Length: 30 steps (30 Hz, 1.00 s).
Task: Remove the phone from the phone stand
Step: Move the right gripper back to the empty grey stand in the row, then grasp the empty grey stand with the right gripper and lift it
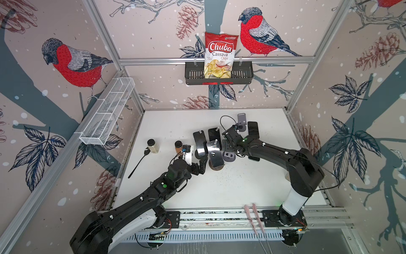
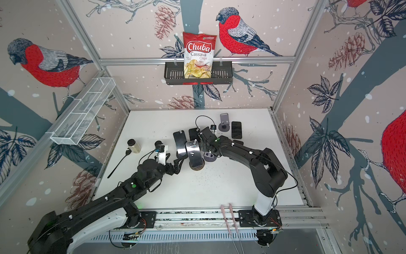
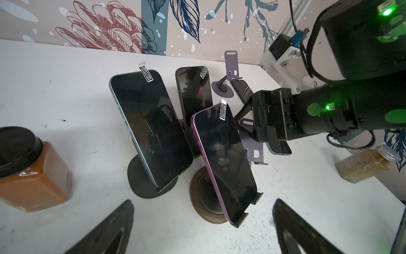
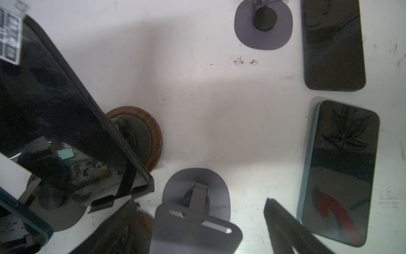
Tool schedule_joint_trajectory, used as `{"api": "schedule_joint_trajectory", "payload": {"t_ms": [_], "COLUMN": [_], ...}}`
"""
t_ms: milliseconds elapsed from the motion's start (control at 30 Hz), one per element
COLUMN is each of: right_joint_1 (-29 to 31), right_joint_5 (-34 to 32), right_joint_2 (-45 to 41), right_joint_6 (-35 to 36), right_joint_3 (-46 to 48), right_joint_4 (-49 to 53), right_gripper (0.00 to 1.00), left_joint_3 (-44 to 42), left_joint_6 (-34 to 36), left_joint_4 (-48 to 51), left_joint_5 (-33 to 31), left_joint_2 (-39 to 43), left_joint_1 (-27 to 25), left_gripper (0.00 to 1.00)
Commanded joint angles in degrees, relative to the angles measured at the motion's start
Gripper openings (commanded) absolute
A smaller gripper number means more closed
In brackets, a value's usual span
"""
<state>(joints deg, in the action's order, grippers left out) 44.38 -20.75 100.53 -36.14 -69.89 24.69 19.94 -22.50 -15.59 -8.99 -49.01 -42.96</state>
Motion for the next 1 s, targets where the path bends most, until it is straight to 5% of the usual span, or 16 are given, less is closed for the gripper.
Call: {"api": "schedule_joint_trajectory", "payload": {"t_ms": [0, 633, 967], "right_joint_1": [0.27, 0.62, -0.30], "right_joint_5": [0.12, 0.27, -0.54], "right_joint_2": [1.13, 5.20, 4.29], "right_joint_6": [-1.03, -1.35, 2.67], "right_joint_3": [-0.80, -3.03, -3.69], "right_joint_4": [0.64, 2.57, 2.02], "right_gripper": [0.90, 0.63, 0.60], "left_joint_3": [-0.19, -1.22, -0.72], "left_joint_6": [0.29, 0.60, 0.70], "left_joint_4": [-0.99, -0.40, 0.43], "left_joint_5": [0.17, -0.41, -0.74], "left_joint_2": [0.32, 2.34, 2.86], "left_joint_1": [-0.02, -0.02, -0.02], "left_gripper": [0.97, 0.97, 0.97]}}
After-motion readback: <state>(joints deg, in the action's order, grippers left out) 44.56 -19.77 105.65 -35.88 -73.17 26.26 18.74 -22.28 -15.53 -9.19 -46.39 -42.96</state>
